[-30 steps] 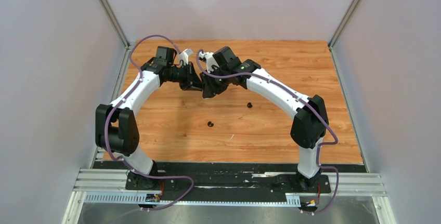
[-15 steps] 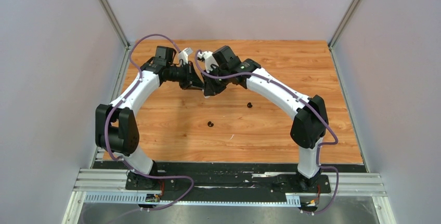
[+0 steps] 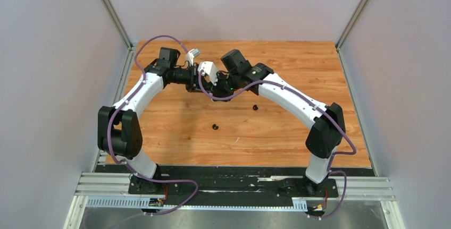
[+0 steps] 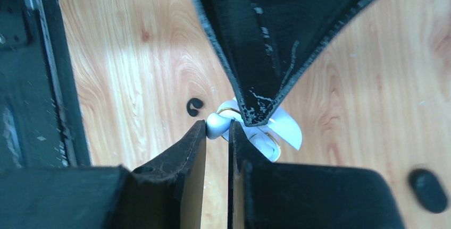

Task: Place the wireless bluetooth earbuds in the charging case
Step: Place the earbud in the charging case.

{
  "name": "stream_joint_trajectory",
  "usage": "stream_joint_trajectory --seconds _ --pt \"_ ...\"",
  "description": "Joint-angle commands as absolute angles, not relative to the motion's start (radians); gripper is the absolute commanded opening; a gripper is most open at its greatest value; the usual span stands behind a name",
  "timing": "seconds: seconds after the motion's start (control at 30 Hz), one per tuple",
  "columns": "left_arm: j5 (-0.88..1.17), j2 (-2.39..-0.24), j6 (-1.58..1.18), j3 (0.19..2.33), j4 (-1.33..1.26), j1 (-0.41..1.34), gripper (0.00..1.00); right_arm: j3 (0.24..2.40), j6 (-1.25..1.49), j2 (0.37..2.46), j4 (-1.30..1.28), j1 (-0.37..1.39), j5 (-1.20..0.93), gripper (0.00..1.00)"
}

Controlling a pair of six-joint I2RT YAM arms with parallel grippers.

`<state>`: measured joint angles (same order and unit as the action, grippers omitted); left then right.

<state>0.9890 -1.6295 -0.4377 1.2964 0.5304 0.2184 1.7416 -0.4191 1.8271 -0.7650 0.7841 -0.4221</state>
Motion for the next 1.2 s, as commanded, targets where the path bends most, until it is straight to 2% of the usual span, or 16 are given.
stream_joint_trajectory --seconds 0.0,0.33,0.47,0.87,1.17 --pt "1.139 -1.614 -0.419 1.298 0.497 0.251 0.0 1.683 -0.708 1.743 -0.729 0.826 -0.449 0.0" --pt "1.194 -1.63 -0.397 1.308 0.511 0.27 0.0 1.592 -0.918 1.68 -0.689 0.857 -0.36 0.0" --pt "1.214 -1.631 -0.376 1.313 0.522 0.284 0.0 1.582 -0.976 1.671 -0.681 0.867 -0.306 0.13" --pt "1.229 -1.638 -0.376 1.31 0.518 0.293 0.0 1.57 -1.01 1.635 -0.646 0.89 -0.22 0.35" --pt "1.256 -1.644 -0.394 1.299 0.491 0.293 0.0 1.555 -1.043 1.587 -0.632 0.898 -0.169 0.42"
